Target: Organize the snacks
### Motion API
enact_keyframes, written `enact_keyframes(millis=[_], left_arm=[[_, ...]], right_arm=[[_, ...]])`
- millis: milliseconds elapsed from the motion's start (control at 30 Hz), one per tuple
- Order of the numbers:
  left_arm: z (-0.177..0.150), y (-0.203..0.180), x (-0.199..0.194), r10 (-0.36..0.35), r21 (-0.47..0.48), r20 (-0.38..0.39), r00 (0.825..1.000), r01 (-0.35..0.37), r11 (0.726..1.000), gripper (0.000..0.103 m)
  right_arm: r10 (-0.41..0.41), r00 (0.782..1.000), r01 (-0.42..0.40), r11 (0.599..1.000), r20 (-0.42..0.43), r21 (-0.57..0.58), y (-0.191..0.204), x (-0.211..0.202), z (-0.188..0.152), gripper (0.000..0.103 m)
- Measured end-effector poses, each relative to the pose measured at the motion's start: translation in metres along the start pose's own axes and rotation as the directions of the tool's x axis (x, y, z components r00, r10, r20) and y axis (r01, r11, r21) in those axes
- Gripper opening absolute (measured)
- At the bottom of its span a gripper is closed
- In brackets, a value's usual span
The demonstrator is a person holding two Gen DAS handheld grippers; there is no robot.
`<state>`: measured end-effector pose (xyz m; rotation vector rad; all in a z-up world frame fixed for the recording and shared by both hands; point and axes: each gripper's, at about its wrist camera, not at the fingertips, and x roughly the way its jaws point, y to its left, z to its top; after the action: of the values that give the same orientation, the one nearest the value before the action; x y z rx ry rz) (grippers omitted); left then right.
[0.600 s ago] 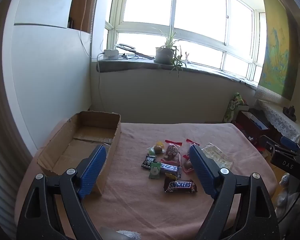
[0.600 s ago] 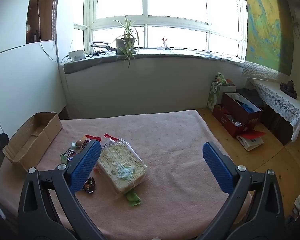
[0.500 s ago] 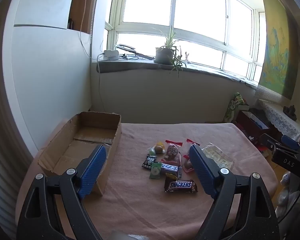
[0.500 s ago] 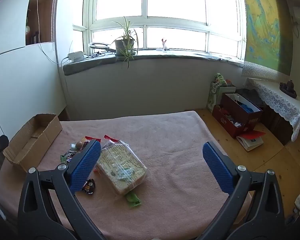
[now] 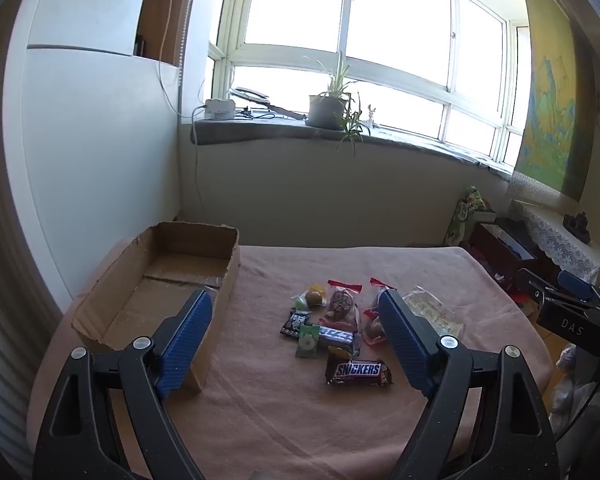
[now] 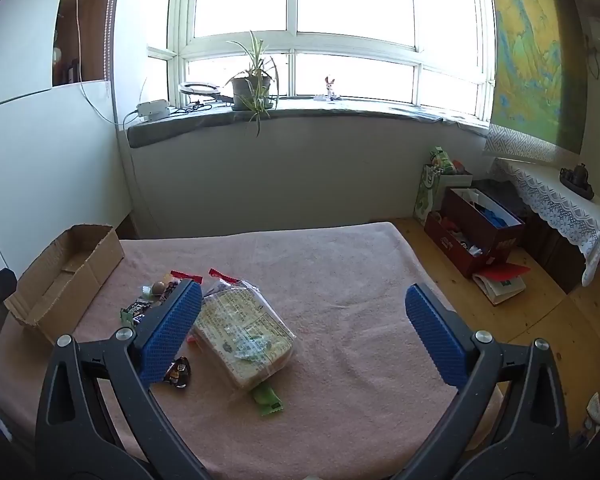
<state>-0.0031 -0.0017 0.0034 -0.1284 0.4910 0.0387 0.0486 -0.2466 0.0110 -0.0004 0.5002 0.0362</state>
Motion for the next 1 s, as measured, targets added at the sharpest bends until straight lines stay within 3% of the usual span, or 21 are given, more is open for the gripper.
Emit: enact_keyframes(millis=[1000], left_arm=[[-0.0027, -0.0011, 0.0005, -0.008, -0.005, -0.001, 1.000, 0.008, 1.000, 0.085]], right_arm=[[0.007, 1.000, -0.007, 1.000, -0.009, -0.010, 0.0102, 0.0018, -0.0047, 0.103]])
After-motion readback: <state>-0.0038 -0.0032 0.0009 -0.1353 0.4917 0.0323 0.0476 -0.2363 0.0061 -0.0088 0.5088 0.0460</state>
